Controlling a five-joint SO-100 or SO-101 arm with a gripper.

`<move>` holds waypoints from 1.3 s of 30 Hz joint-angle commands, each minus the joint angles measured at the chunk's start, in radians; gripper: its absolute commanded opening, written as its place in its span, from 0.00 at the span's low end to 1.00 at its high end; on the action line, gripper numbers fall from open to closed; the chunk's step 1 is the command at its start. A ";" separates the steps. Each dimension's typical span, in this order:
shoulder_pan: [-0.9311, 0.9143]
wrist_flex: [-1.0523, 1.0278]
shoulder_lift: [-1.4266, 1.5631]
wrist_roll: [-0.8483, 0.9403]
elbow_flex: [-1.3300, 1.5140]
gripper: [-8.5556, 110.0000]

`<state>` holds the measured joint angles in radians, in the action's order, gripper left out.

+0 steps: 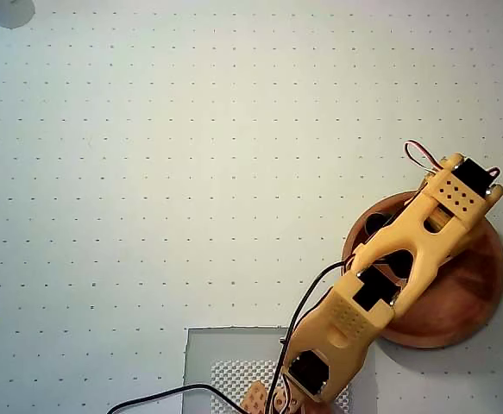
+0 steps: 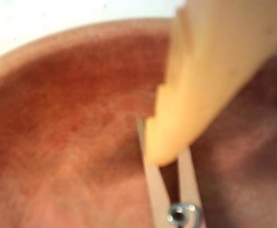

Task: Grasp a clothespin and put it in the bowl.

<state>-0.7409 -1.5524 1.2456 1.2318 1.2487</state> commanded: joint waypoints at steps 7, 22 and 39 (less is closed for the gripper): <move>0.071 -0.018 0.385 0.000 -0.044 0.22; 0.368 -0.120 0.767 -0.201 -0.060 0.04; 0.673 0.403 1.114 -1.218 0.048 0.06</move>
<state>-0.0782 -1.2533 2.2887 0.2286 1.2686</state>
